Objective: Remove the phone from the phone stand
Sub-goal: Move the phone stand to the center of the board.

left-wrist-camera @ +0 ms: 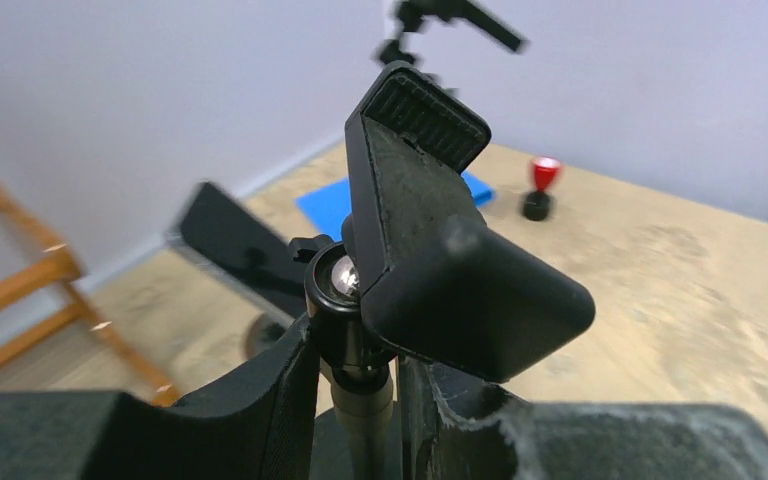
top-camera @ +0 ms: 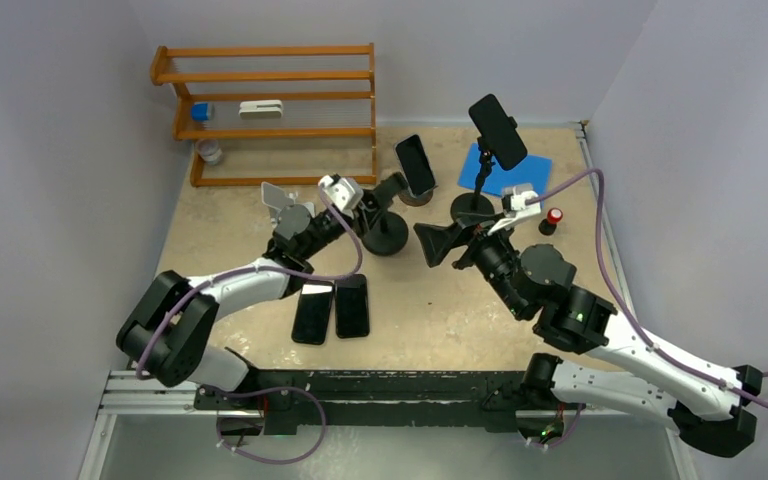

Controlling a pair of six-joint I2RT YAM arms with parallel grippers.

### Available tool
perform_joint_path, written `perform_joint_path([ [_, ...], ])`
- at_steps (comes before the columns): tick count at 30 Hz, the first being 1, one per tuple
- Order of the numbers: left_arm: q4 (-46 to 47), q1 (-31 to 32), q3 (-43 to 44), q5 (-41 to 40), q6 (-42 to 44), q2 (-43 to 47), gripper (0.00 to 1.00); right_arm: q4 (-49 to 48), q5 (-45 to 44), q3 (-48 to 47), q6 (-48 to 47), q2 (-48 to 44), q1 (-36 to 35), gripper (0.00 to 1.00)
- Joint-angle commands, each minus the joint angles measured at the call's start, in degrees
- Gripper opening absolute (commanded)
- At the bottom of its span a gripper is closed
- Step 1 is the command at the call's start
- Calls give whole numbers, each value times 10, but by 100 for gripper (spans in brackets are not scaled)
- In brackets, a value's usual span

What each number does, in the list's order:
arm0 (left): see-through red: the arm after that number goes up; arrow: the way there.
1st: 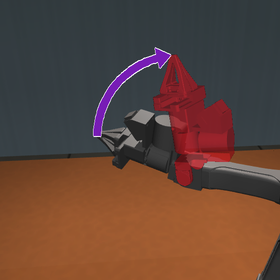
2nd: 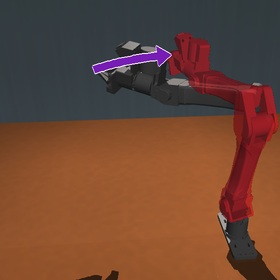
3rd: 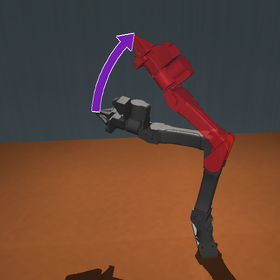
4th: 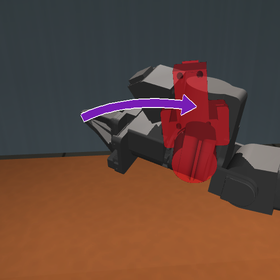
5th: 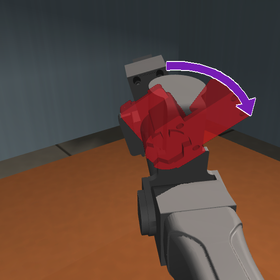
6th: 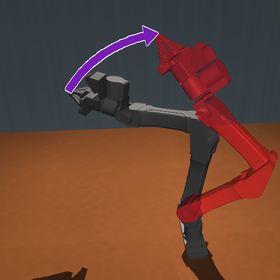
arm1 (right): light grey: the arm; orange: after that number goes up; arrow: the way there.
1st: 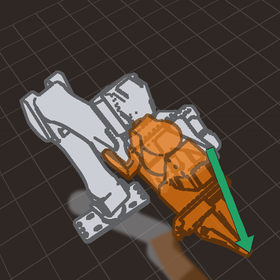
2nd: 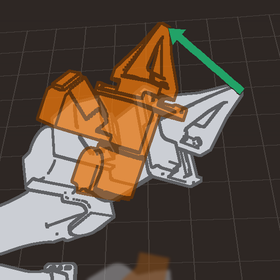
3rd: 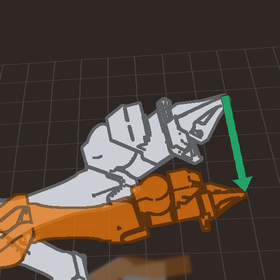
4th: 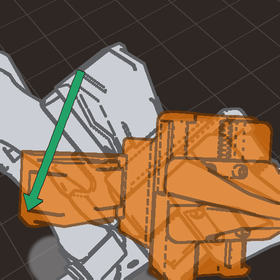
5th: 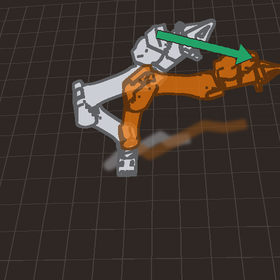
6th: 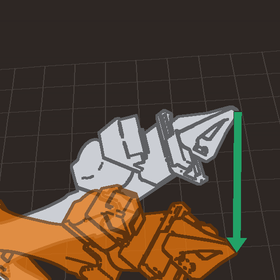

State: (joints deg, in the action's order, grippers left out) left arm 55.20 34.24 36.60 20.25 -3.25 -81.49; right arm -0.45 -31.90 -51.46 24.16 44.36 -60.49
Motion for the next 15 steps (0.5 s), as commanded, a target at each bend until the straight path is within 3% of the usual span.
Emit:
perform_joint_path([
  [1,86,-52,56,-70,9,-39,0,-48,12,26,-26,-14,-2,99],
  [15,195,-152,106,-47,-13,-192,0,-71,22,63,-33,2,-2,99],
])
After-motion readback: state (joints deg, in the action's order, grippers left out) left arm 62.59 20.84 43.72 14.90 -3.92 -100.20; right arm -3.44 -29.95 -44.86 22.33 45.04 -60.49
